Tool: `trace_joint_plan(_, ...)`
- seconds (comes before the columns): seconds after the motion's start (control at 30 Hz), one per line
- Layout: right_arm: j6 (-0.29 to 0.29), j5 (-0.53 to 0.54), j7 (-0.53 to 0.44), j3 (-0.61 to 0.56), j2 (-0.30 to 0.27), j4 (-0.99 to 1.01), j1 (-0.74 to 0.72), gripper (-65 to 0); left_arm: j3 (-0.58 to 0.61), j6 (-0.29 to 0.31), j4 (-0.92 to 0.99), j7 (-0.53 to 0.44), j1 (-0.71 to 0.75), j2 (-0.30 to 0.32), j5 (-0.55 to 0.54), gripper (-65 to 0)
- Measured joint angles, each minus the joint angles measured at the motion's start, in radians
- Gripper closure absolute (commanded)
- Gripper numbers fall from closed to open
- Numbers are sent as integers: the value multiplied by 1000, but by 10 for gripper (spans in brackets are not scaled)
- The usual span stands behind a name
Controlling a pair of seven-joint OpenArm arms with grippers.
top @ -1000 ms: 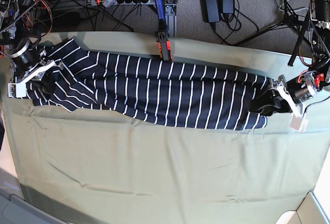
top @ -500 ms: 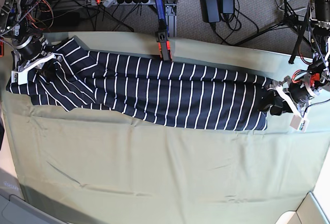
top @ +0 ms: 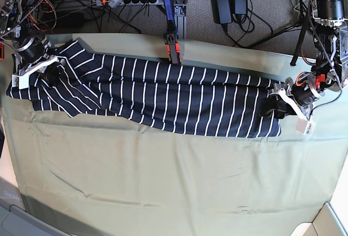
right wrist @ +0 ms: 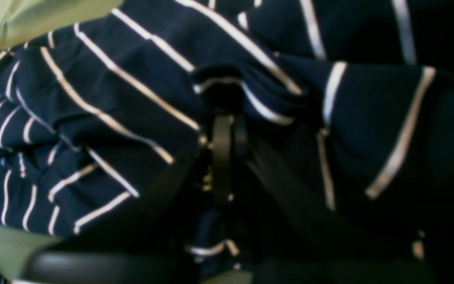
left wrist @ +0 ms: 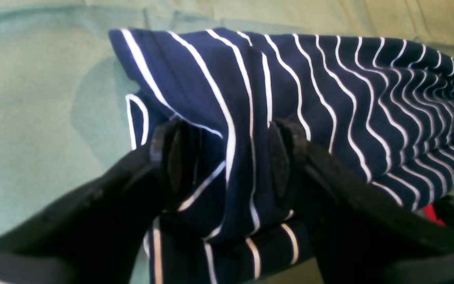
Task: Fold the T-shirt properly
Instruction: 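Regrasp the strip's end with the left gripper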
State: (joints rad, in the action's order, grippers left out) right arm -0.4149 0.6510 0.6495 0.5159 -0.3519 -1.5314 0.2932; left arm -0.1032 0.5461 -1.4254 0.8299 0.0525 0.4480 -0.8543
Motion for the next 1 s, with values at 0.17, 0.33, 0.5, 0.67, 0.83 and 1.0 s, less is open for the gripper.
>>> trace_joint_plan(0.17, 0, 10, 2, 0, 0, 0, 0, 0, -16, -49, 5, -28, 0, -2, 67, -356)
trace_joint_plan(0.33, 0, 11, 2, 0, 0, 0, 0, 0, -40, -50, 47, -38, 0, -2, 65, -356)
trace_joint_plan(0.5, 0, 15, 2, 0, 0, 0, 0, 0, -42, -52, 70, -47, 6, -2, 23, -356)
trace_joint_plan(0.67, 0, 46, 3, 0, 0, 0, 0, 0, -47, -53, 70, -37, 8, -31, -5, -356)
trace_joint_plan(0.83, 0, 52, 5, 0, 0, 0, 0, 0, -48, -43, 70, -19, 8, -73, -28, -356)
trace_joint_plan(1.0, 0, 52, 5, 0, 0, 0, 0, 0, -49, -42, 70, -19, 5, -94, -34, -356)
